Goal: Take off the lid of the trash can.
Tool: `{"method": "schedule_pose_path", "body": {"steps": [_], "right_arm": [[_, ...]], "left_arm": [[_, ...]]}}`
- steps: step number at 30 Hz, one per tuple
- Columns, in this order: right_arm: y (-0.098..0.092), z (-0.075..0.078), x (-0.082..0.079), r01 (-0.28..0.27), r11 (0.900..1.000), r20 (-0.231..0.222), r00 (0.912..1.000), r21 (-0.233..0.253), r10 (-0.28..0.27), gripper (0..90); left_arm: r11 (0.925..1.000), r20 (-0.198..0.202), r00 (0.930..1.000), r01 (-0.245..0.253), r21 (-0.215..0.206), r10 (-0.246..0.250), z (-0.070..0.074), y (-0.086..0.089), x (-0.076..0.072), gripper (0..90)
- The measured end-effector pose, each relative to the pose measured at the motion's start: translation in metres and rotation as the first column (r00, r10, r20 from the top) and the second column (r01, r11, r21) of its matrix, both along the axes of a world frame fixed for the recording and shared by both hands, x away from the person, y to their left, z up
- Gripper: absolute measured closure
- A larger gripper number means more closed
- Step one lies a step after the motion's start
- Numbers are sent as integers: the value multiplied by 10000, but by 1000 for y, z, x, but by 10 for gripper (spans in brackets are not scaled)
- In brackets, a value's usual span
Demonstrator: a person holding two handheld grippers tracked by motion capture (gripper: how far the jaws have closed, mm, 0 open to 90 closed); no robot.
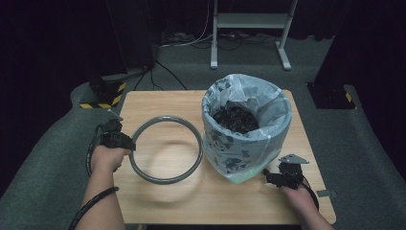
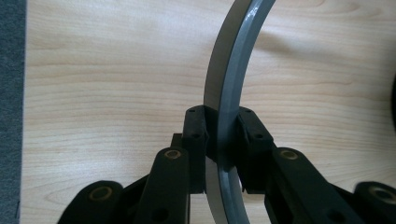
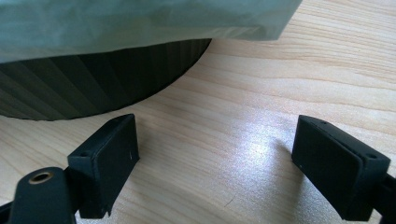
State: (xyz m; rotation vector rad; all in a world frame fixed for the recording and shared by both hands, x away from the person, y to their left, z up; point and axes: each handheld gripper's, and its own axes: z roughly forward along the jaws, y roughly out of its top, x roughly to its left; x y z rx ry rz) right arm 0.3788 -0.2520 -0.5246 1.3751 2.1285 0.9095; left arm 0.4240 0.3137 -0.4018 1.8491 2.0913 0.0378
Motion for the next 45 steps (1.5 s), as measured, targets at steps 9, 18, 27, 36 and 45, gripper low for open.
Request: {"method": "schedule_pose_path", "body": {"steps": [9,18,27,36,45], "right_arm": [[0,0,0,-20,10000,-19,10000,19,20,142],[0,0,0,-34,10000,-24,10000,18,34,142],[0,0,0,-49,10000,-20,10000,15,49,143],[1,0,0,-97,10000,-32,9999,4,97,143],[1,0,-1,-125,9999,-31,9999,-1,125,143]], "left_arm": [[9993,-263,9989,386,26,-385,-31,-4,-6,754],[9984,-502,9971,570,-8,-570,-55,-16,-9,753],[9959,-483,9948,898,74,-894,-60,-32,-11,751],[9948,-462,9937,1021,65,-1017,-67,-39,-18,745],[9951,-435,9944,975,146,-968,-70,-42,-18,738]]}}
